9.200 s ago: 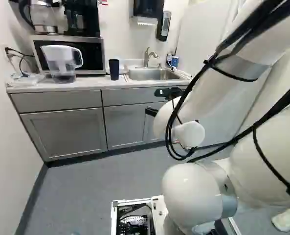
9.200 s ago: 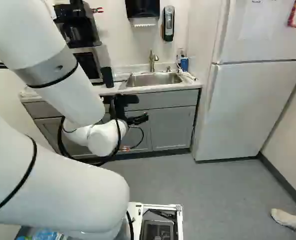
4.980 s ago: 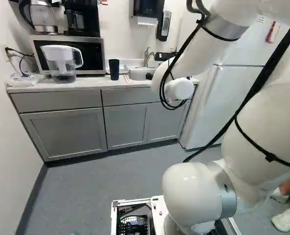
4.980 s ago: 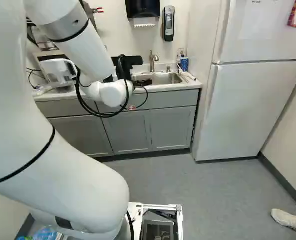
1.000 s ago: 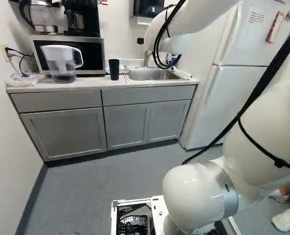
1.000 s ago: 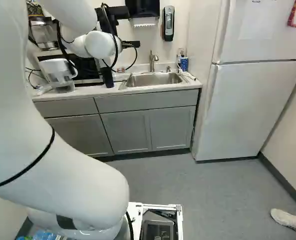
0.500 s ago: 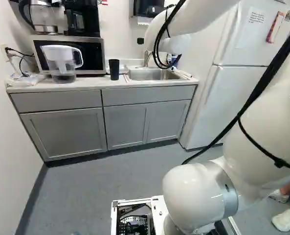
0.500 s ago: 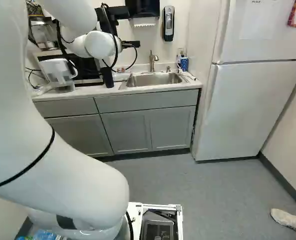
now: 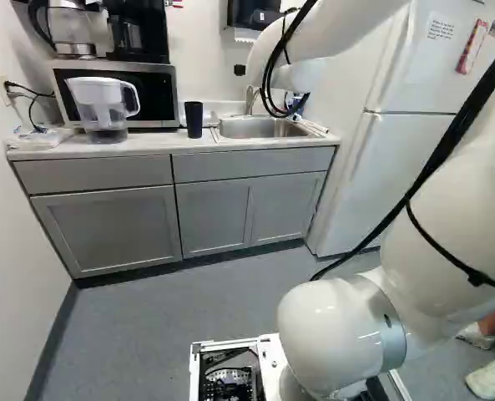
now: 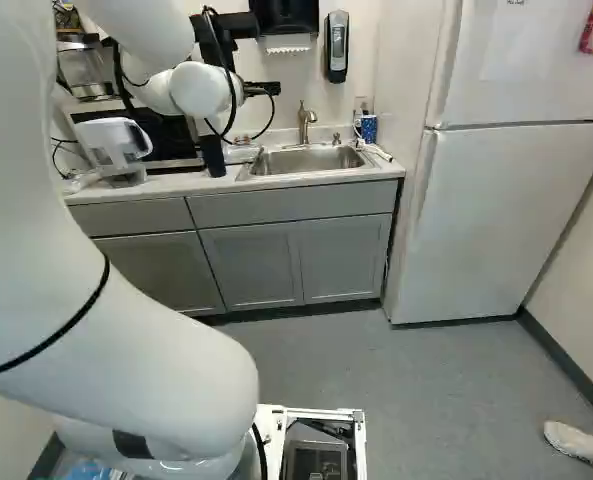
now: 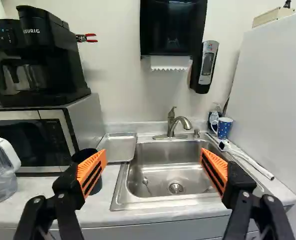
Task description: Rinse the cup and place it in the tray
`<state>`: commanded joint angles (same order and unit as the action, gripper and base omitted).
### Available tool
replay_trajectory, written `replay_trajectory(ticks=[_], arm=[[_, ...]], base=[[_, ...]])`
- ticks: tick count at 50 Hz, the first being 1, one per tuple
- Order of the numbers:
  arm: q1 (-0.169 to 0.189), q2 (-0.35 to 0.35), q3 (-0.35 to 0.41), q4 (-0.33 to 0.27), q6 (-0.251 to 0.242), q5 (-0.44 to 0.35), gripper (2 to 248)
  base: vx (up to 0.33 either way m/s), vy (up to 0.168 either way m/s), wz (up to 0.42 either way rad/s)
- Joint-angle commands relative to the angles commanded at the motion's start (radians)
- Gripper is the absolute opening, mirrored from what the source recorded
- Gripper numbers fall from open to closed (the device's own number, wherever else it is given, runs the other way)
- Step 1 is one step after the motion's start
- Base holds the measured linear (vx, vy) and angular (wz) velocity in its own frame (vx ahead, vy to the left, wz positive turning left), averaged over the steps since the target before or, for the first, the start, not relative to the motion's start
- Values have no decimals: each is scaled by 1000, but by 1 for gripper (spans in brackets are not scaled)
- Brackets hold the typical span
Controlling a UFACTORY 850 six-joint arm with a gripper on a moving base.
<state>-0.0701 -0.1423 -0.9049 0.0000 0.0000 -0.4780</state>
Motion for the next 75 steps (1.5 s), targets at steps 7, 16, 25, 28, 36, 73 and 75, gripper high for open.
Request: replay_trajectory(ticks=[7,16,25,28,36,73,75], arm=[[0,0,0,0,0,0,247],[0,0,0,0,0,0,247],[0,0,0,0,0,0,247],[0,0,0,0,0,0,247],[0,0,0,0,0,0,247],[0,0,0,0,0,0,247],[0,0,0,0,0,0,247]], base=[[37,1,10],[42,-6,9],[45,-20,7],[48,-43,6],[53,-43,6],[66,-68,12],[67,-54,102]])
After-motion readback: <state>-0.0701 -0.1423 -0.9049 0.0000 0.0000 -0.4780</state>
